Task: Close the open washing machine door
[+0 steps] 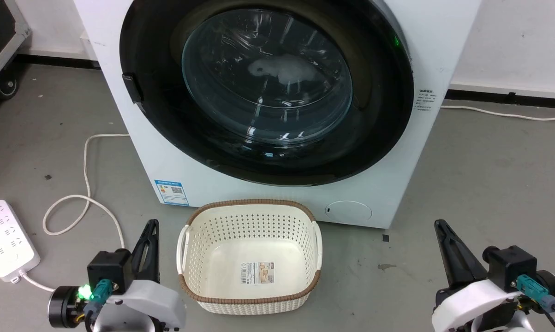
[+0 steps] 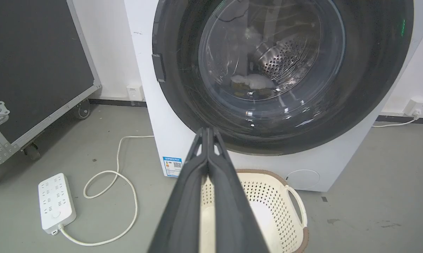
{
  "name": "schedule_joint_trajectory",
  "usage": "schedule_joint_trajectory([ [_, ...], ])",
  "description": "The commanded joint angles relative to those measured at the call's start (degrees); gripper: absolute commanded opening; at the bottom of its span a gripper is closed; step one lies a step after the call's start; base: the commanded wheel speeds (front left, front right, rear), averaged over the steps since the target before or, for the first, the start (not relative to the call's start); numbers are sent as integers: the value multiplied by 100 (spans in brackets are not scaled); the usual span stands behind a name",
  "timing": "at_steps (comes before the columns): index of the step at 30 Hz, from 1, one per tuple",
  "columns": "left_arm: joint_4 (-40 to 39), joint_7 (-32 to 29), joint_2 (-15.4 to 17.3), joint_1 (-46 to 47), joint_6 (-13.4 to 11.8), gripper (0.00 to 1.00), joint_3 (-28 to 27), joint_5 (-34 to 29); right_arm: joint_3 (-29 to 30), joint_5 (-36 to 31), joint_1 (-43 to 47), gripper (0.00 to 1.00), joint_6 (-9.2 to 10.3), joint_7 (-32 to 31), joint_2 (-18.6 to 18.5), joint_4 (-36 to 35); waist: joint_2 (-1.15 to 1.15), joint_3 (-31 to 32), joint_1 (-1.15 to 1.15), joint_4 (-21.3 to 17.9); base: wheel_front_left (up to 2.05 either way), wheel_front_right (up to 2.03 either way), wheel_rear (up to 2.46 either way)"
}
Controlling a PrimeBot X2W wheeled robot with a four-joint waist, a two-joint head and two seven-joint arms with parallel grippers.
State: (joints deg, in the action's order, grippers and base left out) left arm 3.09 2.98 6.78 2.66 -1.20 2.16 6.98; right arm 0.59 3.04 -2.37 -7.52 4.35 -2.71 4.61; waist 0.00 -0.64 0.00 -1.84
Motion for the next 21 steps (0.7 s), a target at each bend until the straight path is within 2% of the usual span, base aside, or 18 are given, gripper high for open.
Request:
schedule_joint_trajectory([
  [1, -42, -20, -33, -90, 32, 0, -35, -66, -11, -54, 114, 0, 2, -29, -12, -61, 0, 2, 0, 6, 0, 0, 0],
  [21, -195, -179, -238, -191, 83, 0, -138, -428, -38, -197, 184, 0, 3, -261, -15, -290, 0, 37, 0, 108, 0, 0, 0],
])
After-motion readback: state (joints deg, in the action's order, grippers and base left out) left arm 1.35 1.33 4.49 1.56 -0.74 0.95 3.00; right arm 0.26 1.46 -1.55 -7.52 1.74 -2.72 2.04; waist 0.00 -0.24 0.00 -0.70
